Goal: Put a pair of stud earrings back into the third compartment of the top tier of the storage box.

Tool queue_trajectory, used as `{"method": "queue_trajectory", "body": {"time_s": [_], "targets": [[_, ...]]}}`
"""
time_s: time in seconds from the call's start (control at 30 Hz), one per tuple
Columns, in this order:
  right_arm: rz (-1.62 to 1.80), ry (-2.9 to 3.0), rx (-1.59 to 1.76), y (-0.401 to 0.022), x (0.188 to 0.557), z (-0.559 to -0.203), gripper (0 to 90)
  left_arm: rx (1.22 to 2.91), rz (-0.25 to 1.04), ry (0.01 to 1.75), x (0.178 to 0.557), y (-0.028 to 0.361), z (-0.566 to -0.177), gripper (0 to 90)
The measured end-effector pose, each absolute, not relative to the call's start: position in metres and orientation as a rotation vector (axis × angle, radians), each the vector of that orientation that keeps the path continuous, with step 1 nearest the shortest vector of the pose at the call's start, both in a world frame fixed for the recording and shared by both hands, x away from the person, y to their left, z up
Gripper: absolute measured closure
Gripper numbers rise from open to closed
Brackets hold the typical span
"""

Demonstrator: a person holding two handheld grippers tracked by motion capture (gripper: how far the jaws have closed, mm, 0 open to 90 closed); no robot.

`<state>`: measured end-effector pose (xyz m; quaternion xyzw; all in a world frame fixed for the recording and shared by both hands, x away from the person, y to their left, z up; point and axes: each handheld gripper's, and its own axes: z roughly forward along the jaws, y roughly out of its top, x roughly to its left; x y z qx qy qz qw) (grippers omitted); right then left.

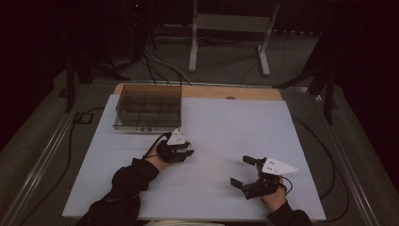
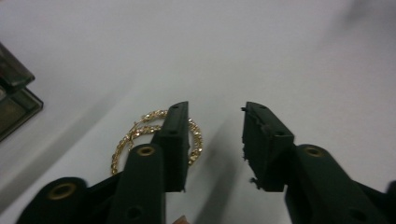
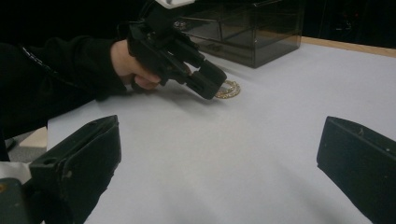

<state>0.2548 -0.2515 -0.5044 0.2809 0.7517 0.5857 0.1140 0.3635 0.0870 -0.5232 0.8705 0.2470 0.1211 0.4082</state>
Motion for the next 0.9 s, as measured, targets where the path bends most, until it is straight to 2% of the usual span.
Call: {"method": "queue_trajectory", "body": {"time_s": [0.3,0.47,0.53,0.8,0.9], "targets": [[1.717,2.204,0.823,-0.252,0.254,-0.504,0.0,2.209,0.283,0.650,0.370,0.083,-0.529,68.6],[1.712,2.208,0.821,-0.251,0.254,-0.504,0.0,2.252,0.267,0.664,0.374,0.078,-0.528,77.0],[1.711,2.209,0.822,-0.251,0.254,-0.504,0.0,2.267,0.296,0.656,0.372,0.075,-0.527,77.3],[1.710,2.211,0.820,-0.251,0.254,-0.504,0.0,2.271,0.273,0.675,0.372,0.074,-0.526,86.5],[1.711,2.210,0.823,-0.251,0.254,-0.504,0.0,2.278,0.274,0.674,0.372,0.073,-0.526,87.5]]}}
